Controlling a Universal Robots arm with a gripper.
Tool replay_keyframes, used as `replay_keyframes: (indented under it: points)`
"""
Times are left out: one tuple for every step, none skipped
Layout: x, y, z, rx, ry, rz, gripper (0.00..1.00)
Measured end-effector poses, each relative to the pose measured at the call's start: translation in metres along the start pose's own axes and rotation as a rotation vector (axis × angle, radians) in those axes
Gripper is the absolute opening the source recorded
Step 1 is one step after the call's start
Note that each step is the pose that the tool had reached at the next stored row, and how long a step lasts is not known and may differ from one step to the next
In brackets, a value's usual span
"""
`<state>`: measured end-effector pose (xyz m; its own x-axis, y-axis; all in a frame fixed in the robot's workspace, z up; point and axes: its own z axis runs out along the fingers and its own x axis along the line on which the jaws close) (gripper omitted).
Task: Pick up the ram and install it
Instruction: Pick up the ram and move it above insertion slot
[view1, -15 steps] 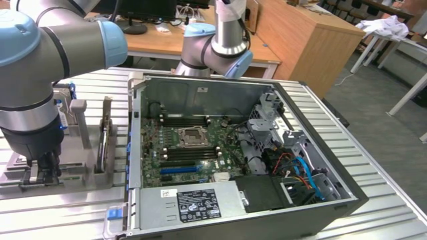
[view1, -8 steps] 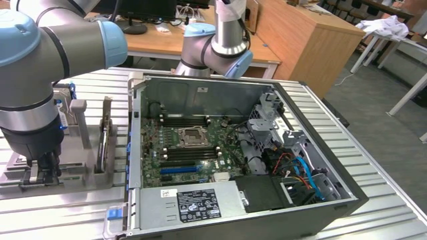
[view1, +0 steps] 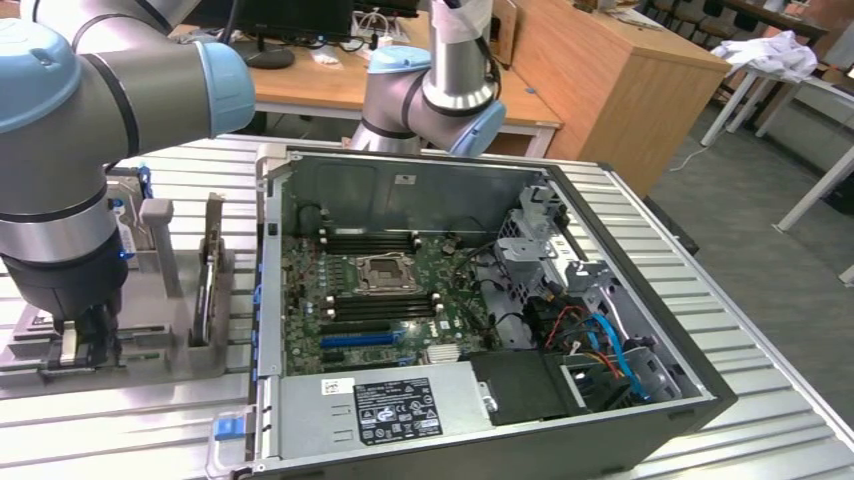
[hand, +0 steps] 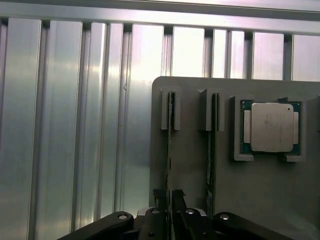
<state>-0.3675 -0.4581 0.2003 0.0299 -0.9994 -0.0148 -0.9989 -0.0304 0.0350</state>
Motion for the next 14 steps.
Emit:
replay_keyframes:
  points:
    - [0.0, 0.0, 0.0, 0.0, 0.0, 0.0, 0.18]
    - [0.0, 0.0, 0.0, 0.0, 0.0, 0.0, 0.12]
    - [0.0, 0.0, 0.0, 0.0, 0.0, 0.0, 0.12]
    - [0.0, 0.0, 0.0, 0.0, 0.0, 0.0, 0.12]
    - [0.0, 0.0, 0.0, 0.0, 0.0, 0.0, 0.12]
    - [0.0, 0.0, 0.0, 0.0, 0.0, 0.0, 0.12]
    - [0.0, 0.0, 0.0, 0.0, 0.0001, 0.0, 0.12]
    - [0.0, 0.0, 0.0, 0.0, 0.0, 0.0, 0.12]
    - [0.0, 0.0, 0.0, 0.0, 0.0, 0.0, 0.12]
    - [0.0, 0.0, 0.0, 0.0, 0.0, 0.0, 0.12]
    - [0.0, 0.0, 0.0, 0.0, 0.0, 0.0, 0.12]
    - [0.0, 0.0, 0.0, 0.0, 0.0, 0.0, 0.12]
    - [0.0, 0.0, 0.0, 0.0, 0.0, 0.0, 0.12]
    - [0.0, 0.0, 0.0, 0.0, 0.0, 0.002, 0.12]
